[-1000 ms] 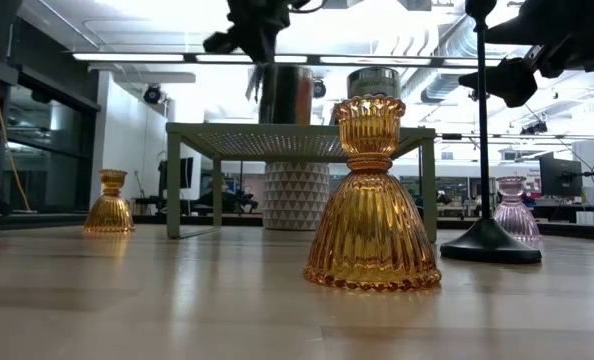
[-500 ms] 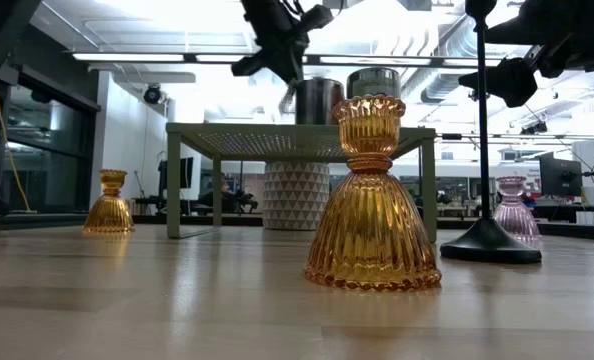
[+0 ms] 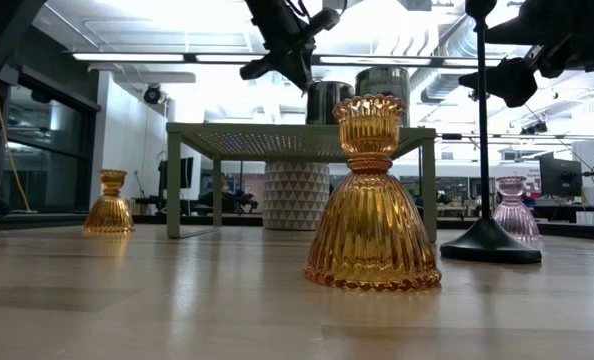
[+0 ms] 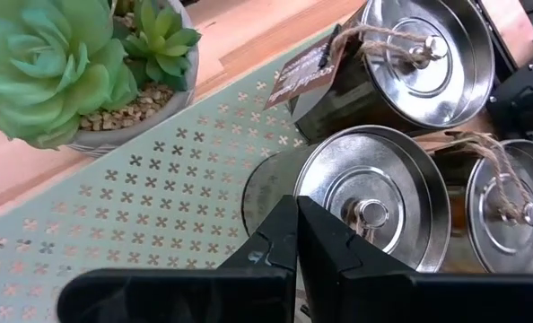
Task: Pick & Place candle stick holders
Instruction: Put the silver scented candle on the shelf
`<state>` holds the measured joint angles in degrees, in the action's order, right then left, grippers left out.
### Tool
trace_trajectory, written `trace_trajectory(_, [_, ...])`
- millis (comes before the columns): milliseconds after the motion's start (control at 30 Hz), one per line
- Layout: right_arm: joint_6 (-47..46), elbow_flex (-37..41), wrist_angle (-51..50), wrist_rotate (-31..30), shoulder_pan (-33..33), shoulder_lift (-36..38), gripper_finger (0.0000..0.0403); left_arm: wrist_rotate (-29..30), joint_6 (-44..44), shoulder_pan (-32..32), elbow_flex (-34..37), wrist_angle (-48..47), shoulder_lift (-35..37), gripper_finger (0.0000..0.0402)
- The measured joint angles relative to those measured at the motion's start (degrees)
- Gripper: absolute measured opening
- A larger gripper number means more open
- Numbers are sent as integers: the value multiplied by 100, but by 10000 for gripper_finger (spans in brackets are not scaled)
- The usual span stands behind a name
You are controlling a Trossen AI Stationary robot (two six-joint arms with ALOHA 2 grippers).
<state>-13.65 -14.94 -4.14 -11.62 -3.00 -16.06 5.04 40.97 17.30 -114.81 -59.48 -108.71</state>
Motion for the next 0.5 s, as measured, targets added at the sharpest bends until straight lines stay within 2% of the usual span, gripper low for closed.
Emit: trace_trajectory(500, [0,-2,2,0,1,-2,400,-37,-7,-4,3,20,0,0])
